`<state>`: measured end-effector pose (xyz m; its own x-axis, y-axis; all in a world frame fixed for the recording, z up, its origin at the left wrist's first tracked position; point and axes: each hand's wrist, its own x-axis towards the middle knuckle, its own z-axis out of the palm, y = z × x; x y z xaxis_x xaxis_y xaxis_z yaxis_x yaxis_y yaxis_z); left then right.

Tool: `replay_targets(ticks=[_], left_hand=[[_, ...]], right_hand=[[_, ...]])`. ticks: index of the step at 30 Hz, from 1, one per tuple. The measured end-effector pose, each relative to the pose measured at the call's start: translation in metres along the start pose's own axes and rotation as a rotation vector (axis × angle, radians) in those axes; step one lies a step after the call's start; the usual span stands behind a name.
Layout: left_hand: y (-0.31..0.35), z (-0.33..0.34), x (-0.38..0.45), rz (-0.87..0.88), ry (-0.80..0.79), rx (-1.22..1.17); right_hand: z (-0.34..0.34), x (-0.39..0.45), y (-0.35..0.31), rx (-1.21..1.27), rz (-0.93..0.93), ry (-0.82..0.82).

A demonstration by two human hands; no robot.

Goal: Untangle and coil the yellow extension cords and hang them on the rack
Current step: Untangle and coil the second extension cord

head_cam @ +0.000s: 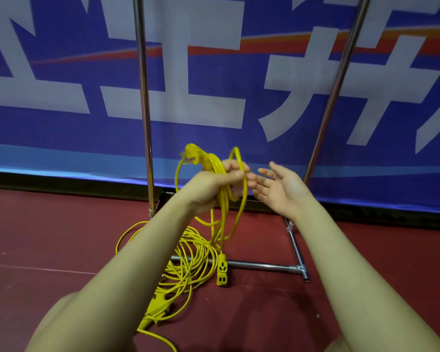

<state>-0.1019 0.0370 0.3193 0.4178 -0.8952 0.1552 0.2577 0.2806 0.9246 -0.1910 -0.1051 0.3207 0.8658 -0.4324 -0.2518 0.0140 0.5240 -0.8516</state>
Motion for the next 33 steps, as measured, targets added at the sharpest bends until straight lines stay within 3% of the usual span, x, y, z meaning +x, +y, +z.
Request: replay_targets(ticks=[3, 6, 8, 14, 18, 22, 26, 33], left_hand=[[0.016, -0.005, 0.005, 0.14, 0.197, -0.211], [0.024, -0.013, 0.006, 0.223, 0.277, -0.381], [0.027, -0.016, 0.005, 0.249, 0.304, -0.411], [0.036, -0.025, 0.003, 0.288, 0.319, -0.425], [0.035, -0.036, -0.001, 0.205, 0.302, -0.35], [0.025, -0.035, -0.005, -0.013, 0.277, -0.137], [0.016, -0.029, -0.008, -0.199, 0.172, -0.008], [-0.005, -0.019, -0.008, -0.34, -0.052, 0.133]], right_hand=[[-0.001, 0.001, 0.01, -0.239, 0.056, -0.115], [0.007, -0.001, 0.021, -0.447, 0.054, -0.372], [0.01, -0.003, 0.025, -0.53, -0.014, -0.443], [-0.001, -0.002, 0.028, -0.831, -0.143, -0.319], [0.003, 0.0, 0.027, -0.555, -0.179, -0.278], [0.006, -0.002, 0.013, -0.251, -0.153, -0.193], [0.008, -0.012, -0.006, -0.067, -0.112, -0.202], [0.004, -0.013, -0.021, 0.317, 0.028, -0.134]])
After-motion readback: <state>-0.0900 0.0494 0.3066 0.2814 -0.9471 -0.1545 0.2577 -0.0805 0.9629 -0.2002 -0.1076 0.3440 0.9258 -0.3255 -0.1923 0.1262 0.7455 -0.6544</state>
